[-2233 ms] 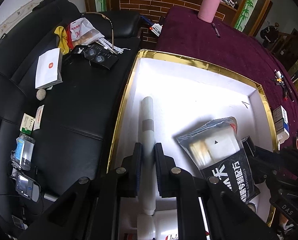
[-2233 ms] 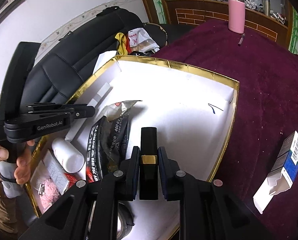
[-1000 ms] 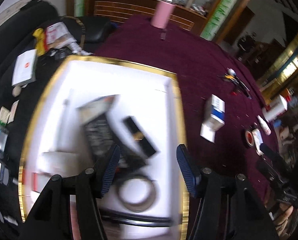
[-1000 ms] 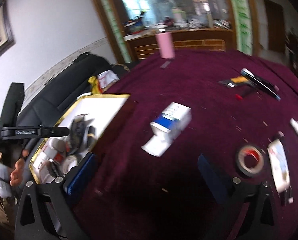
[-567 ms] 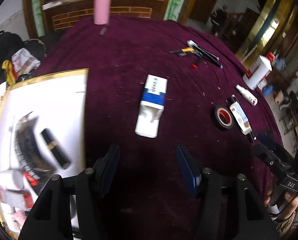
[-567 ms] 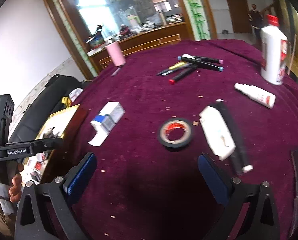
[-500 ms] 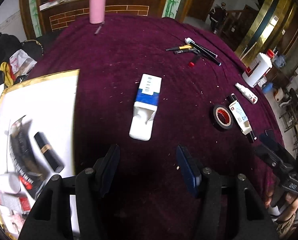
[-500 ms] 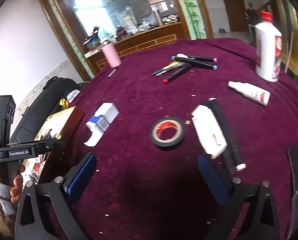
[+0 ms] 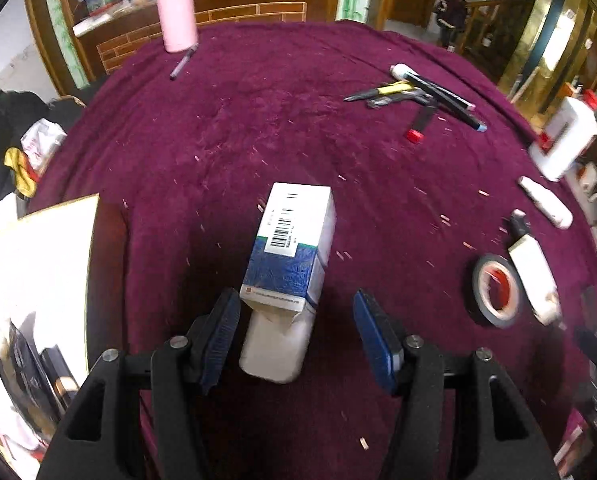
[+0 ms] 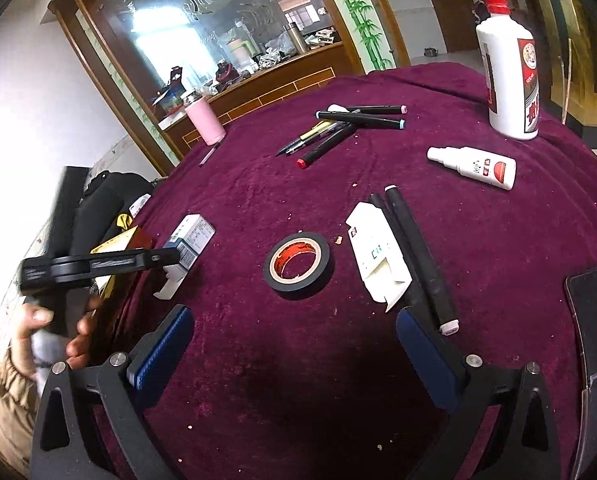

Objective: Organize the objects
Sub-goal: 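Move the left tool to the white-blue medicine box while the right tool returns to the table, then grasp the white-blue medicine box with the left tool while the right tool grasps the black tape roll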

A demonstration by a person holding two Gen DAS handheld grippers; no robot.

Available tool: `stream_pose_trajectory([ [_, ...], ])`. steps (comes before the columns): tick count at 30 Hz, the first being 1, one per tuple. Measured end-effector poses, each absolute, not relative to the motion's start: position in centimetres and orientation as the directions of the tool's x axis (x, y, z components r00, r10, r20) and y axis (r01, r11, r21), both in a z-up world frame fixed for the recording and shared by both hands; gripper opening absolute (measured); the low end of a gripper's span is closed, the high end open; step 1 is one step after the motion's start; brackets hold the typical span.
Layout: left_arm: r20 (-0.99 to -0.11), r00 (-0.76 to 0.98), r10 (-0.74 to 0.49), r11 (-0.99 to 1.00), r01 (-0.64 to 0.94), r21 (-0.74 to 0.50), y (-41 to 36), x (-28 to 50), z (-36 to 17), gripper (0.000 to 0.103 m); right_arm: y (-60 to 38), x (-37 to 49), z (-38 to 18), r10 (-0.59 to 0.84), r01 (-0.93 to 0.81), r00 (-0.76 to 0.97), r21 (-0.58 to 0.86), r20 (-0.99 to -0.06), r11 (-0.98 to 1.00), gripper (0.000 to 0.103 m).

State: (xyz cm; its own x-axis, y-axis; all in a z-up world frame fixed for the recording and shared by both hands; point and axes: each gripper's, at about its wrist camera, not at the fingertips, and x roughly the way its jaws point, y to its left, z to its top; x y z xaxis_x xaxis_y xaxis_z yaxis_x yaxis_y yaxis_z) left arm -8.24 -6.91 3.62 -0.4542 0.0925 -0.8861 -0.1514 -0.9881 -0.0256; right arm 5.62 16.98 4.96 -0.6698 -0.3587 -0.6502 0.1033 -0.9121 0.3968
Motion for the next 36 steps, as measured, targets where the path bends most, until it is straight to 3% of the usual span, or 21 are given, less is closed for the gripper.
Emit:
stream_pose_trajectory([
  [20,-0.898,-0.441,-0.001,-0.987,-0.144,0.072,-6.7,-13.1,1.7,0.058,16.5,5.1,4.7,-0.364,0.113,-0.658,0.391,-0.66,-0.913,0.103],
  [21,-0.9,-0.437,-0.004,-0.987,-0.145,0.075,-6.7,-13.4,1.5,0.056,16.4,4.9,4.7,-0.362,0.113,-0.657,0.389,-0.661,-0.914,0.103],
  [22,-0.901,-0.433,-0.007,-0.987,-0.141,0.075,-6.7,-13.5,1.3,0.045,16.3,4.9,4.7,-0.36,0.112,-0.658,0.386,-0.661,-0.915,0.103],
  [24,-0.905,-0.424,0.041,-0.99,-0.143,0.022,-6.9,-13.5,1.3,0.033,16.1,4.7,4.8,-0.356,0.116,-0.66,0.379,-0.662,-0.918,0.103],
  [28,-0.913,-0.403,0.06,-0.991,-0.132,-0.007,-7.0,-12.5,1.4,0.033,15.8,4.3,4.8,-0.357,0.131,-0.657,0.366,-0.664,-0.921,0.102],
  [33,-0.924,-0.369,0.101,-0.984,-0.174,-0.038,-6.6,-8.9,1.4,0.033,14.8,3.0,4.2,-0.381,0.17,-0.618,0.355,-0.688,-0.919,0.086],
  [36,-0.922,-0.361,0.137,-0.979,-0.192,-0.07,-6.7,-6.0,1.4,0.033,14.3,1.5,3.5,-0.393,0.181,-0.573,0.357,-0.719,-0.916,0.084],
])
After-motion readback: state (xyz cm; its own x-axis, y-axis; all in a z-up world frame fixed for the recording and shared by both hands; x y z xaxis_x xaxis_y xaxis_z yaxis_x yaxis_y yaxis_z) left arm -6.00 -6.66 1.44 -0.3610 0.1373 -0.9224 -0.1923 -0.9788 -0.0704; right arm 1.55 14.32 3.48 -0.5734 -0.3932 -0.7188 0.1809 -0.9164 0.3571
